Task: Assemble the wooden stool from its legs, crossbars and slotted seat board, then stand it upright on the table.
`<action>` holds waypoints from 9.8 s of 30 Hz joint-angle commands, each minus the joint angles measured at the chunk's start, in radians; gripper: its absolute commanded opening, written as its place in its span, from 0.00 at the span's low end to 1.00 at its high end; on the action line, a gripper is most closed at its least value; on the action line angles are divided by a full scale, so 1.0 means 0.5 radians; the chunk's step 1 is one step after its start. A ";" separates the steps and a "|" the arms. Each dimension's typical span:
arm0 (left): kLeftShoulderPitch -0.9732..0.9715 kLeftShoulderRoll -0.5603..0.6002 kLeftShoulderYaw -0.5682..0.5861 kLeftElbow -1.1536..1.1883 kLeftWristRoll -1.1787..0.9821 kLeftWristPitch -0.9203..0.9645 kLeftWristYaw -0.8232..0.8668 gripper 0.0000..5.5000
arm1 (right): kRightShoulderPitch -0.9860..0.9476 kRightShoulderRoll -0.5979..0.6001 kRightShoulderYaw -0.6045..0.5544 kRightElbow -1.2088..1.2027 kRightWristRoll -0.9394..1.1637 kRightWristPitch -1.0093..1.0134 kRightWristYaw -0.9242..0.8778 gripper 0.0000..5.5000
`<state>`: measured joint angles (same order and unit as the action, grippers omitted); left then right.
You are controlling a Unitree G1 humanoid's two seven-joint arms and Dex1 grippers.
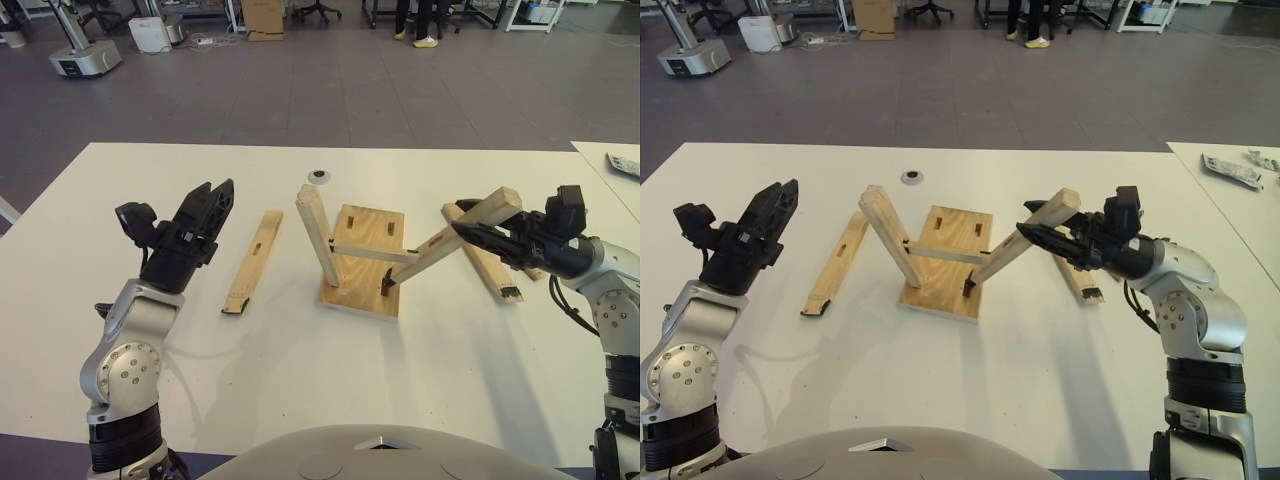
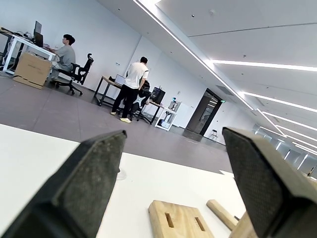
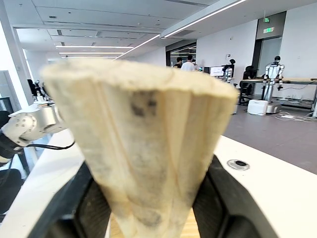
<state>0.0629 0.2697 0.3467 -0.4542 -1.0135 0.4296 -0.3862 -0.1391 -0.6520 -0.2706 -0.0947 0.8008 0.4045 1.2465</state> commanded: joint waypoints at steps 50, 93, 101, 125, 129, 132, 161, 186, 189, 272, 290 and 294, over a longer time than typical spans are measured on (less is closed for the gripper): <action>0.020 -0.165 -0.240 -0.170 -0.026 -0.086 0.076 0.65 | -1.004 0.016 0.892 1.060 -0.840 -0.392 0.496 0.37; -0.270 -0.333 -0.652 -0.015 0.117 -0.094 -0.002 0.65 | -0.675 0.014 0.196 0.084 -0.112 0.733 -0.206 0.64; -0.144 -0.338 -0.646 -0.167 0.044 -0.059 0.065 0.65 | -0.716 -0.057 0.169 0.399 -0.371 0.364 -0.304 0.64; -0.209 -0.563 -0.502 -0.123 0.184 -0.020 0.894 0.65 | -0.293 0.155 1.333 -0.507 -2.654 -0.247 -1.689 0.64; -0.242 -0.557 -0.509 -0.117 0.172 0.104 1.068 0.65 | -0.218 0.222 1.468 -0.510 -2.704 -0.200 -1.539 0.64; -0.257 -0.585 -0.520 -0.104 0.185 0.170 1.164 0.65 | -0.294 0.267 1.409 -0.514 -2.678 -0.208 -1.528 0.64; -0.521 -0.644 -0.808 0.435 0.679 0.527 1.183 0.65 | -0.379 0.815 0.550 -0.199 -1.823 -0.108 -2.002 0.64; -1.007 -0.244 -0.318 -0.294 0.241 0.628 1.194 0.65 | -0.912 0.514 0.372 -0.213 -1.938 -0.190 -2.041 0.64; -1.298 -0.098 -0.061 -0.463 -0.106 0.602 1.356 0.65 | -1.174 0.412 0.155 -0.210 -1.775 -0.147 -2.042 0.64; -0.941 0.693 -1.413 1.754 2.203 -1.120 -0.310 0.65 | -0.211 0.024 0.408 0.662 -1.039 -0.304 -0.420 0.42; -0.139 0.909 -1.400 0.332 2.006 -0.796 -0.906 0.65 | -0.140 0.213 0.718 0.782 -1.298 -0.478 -0.716 0.42; -0.093 0.910 -1.354 0.305 2.051 -0.735 -0.869 0.65 | -0.316 0.085 0.585 1.025 -1.259 -0.593 -0.656 0.42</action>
<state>0.0054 0.7194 -0.3446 -0.2864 0.0030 0.0406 -0.8206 -0.2425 -0.5669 0.0566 0.3479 0.1741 0.1237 0.9100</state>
